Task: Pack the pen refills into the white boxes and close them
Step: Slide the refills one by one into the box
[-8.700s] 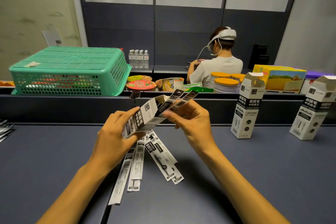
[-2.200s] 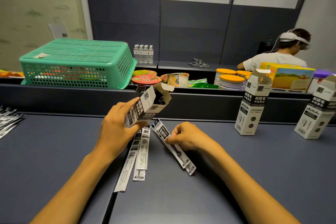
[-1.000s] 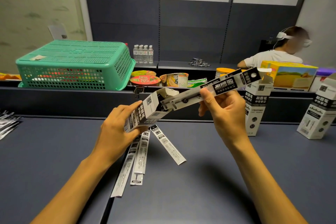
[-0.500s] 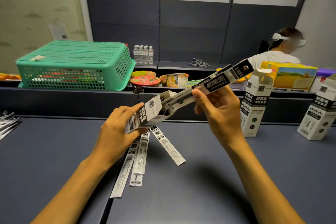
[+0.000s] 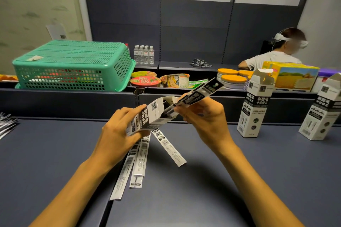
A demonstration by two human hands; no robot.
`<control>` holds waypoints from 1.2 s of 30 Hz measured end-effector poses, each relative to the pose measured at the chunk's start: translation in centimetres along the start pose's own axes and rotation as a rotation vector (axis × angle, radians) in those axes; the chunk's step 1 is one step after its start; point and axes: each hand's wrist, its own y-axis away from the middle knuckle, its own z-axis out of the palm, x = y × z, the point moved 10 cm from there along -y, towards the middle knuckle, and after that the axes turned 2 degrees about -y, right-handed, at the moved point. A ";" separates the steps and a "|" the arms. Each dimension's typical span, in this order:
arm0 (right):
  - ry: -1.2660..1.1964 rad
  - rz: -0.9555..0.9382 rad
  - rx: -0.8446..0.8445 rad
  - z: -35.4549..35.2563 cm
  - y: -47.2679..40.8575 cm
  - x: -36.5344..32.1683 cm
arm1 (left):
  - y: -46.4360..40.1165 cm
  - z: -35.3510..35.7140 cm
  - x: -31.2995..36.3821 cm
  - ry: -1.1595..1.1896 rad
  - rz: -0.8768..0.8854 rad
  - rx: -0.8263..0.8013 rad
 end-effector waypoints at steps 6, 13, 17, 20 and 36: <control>-0.093 0.174 -0.082 2.5 1.1 2.3 | 0.2 0.0 -0.2 -0.024 -0.002 0.008; -0.165 0.241 -0.037 1.2 0.7 1.1 | 0.2 -0.3 -0.3 -0.021 -0.021 0.027; -0.140 0.218 -0.033 0.9 0.7 1.0 | 0.2 -0.3 -0.3 -0.030 -0.024 0.033; -0.088 0.234 -0.066 1.3 1.1 1.8 | 0.2 -0.2 -0.3 -0.033 -0.021 0.030; 0.069 0.409 -0.317 4.2 2.5 3.9 | 0.2 -0.1 -0.1 -0.029 -0.016 0.010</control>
